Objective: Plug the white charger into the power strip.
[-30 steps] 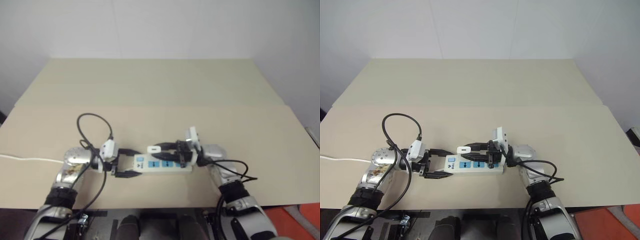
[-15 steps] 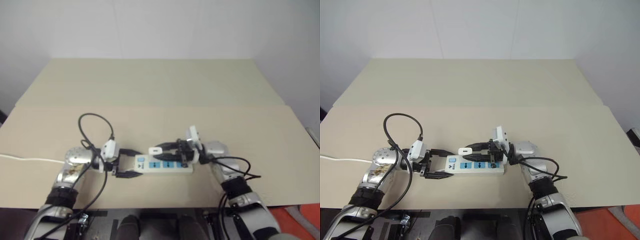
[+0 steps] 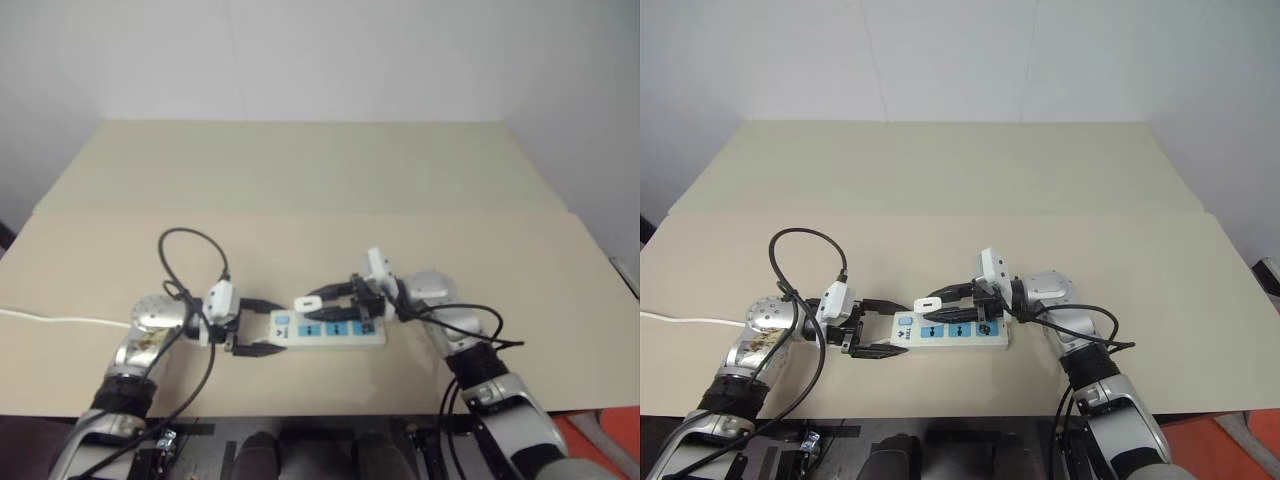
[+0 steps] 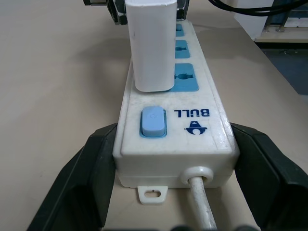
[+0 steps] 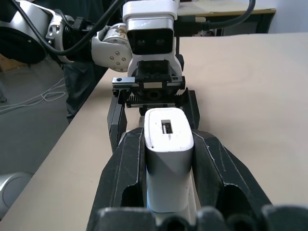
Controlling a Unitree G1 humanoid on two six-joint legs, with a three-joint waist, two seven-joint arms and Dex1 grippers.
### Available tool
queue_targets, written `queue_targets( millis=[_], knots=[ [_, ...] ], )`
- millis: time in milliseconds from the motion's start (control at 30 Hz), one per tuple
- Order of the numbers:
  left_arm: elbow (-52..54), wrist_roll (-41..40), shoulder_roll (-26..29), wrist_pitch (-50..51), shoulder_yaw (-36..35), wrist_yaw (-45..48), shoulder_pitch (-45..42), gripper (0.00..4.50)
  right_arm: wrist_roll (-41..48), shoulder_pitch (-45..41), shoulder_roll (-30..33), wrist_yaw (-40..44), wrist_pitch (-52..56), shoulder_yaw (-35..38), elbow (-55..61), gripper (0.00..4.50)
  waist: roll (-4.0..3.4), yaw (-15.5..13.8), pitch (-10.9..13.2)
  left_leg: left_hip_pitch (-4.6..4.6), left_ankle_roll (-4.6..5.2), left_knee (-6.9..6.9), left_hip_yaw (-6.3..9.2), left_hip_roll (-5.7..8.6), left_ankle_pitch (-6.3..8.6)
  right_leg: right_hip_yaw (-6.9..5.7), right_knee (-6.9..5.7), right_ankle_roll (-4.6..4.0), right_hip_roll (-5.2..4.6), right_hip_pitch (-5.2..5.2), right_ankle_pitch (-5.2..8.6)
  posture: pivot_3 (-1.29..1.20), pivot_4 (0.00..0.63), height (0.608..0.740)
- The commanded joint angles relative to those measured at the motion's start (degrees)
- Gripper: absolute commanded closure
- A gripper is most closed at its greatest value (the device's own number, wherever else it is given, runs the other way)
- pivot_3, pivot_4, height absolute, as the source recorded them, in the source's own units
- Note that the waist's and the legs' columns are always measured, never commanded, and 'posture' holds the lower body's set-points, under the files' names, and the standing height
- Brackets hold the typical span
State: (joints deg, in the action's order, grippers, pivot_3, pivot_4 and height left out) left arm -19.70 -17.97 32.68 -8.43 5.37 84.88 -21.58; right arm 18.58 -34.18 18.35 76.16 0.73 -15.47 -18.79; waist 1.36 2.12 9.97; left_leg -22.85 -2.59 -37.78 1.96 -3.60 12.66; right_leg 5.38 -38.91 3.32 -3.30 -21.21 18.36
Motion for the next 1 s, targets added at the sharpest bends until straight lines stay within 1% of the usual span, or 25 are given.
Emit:
queue_targets(
  millis=[33,200,333,700,733,767,800,833,900,967,1000],
  knots=[
    [1.91,-0.37,0.44,0.08,-0.05,-0.01,0.29,1.27,-5.73,2.46,2.24,-3.60,4.31,-2.41,-1.27,3.38,0.00,0.05,-0.01,0.00,0.00,0.00,0.00,0.00,0.00,0.00,0.00,0.00,0.00,0.00,0.00,0.00,0.150,0.740],
    [2.00,-0.60,0.34,0.14,-0.09,-0.49,0.46,1.27,-5.84,3.43,3.19,-5.89,7.46,-2.87,0.33,3.38,0.02,0.23,-0.09,0.14,0.00,0.00,0.00,-0.01,0.00,0.01,-0.05,0.00,0.01,0.11,0.00,0.00,0.150,0.740],
    [1.53,-0.42,0.11,-0.23,0.13,-0.71,0.51,1.27,-5.95,4.65,3.95,-6.64,7.88,-3.21,0.88,3.38,0.04,0.22,-0.17,0.18,0.00,0.00,0.00,0.00,0.00,0.02,-0.05,0.00,0.01,0.15,-0.01,0.00,0.150,0.740],
    [1.04,-0.28,0.20,-0.36,0.13,-0.69,-0.13,1.27,-7.37,3.95,3.71,-5.55,0.48,-3.99,-0.56,3.38,0.08,0.24,-0.23,0.21,0.00,0.01,0.00,0.00,0.00,0.02,-0.05,0.00,0.01,0.17,0.00,0.00,0.150,0.740],
    [1.09,-0.25,0.27,-0.36,0.13,-0.69,-0.06,1.27,-6.66,3.92,3.69,-4.45,-1.38,-3.52,-0.57,2.66,0.09,0.21,-0.23,0.21,0.00,0.01,0.00,0.00,0.00,0.02,-0.05,0.00,0.01,0.17,0.00,0.00,0.150,0.740],
    [1.13,-0.22,0.34,-0.29,0.15,-0.69,0.03,1.27,-6.24,3.88,3.82,-3.89,-1.85,-3.17,-0.18,2.45,0.13,0.06,-0.25,0.21,-0.01,0.01,0.00,0.00,0.00,0.02,-0.04,0.00,0.01,0.17,0.00,0.00,0.150,0.740],
    [1.20,-0.20,0.39,-0.27,0.20,-0.73,0.11,1.27,-6.17,3.81,3.98,-3.82,-2.51,-2.85,0.05,2.13,0.13,0.05,-0.25,0.19,-0.01,0.02,0.00,0.00,0.00,0.00,-0.01,0.00,0.01,0.16,0.00,0.00,0.150,0.740],
    [1.20,-0.21,0.41,-0.29,0.22,-0.76,0.16,1.27,-6.06,3.72,4.19,-3.52,-2.69,-2.61,0.26,1.73,0.15,0.06,-0.26,0.14,-0.01,0.02,0.00,0.00,0.00,0.01,0.01,0.00,0.01,0.14,0.00,0.00,0.150,0.740],
    [1.21,-0.23,0.45,-0.30,0.23,-0.80,0.19,1.27,-6.13,3.67,4.46,-3.23,-3.00,-2.35,0.49,1.12,0.15,0.05,-0.26,0.13,-0.01,0.04,0.00,-0.01,0.01,0.01,0.04,0.00,0.01,0.14,0.00,0.00,0.150,0.740],
    [1.20,-0.21,0.41,-0.32,0.24,-0.88,0.18,1.27,-5.93,3.98,4.49,-3.62,-3.55,-1.74,1.25,0.38,0.15,0.05,-0.26,0.13,-0.01,0.04,0.00,-0.01,0.01,0.00,0.04,0.00,0.01,0.14,0.00,0.00,0.150,0.740],
    [1.21,-0.18,0.40,-0.35,0.24,-0.93,0.16,1.27,-5.69,4.10,4.89,-3.25,-3.17,-1.66,2.04,0.10,0.15,0.04,-0.26,0.13,-0.01,0.04,0.00,-0.01,0.01,0.00,0.04,0.00,0.01,0.14,0.00,0.00,0.150,0.740]
  ],
)
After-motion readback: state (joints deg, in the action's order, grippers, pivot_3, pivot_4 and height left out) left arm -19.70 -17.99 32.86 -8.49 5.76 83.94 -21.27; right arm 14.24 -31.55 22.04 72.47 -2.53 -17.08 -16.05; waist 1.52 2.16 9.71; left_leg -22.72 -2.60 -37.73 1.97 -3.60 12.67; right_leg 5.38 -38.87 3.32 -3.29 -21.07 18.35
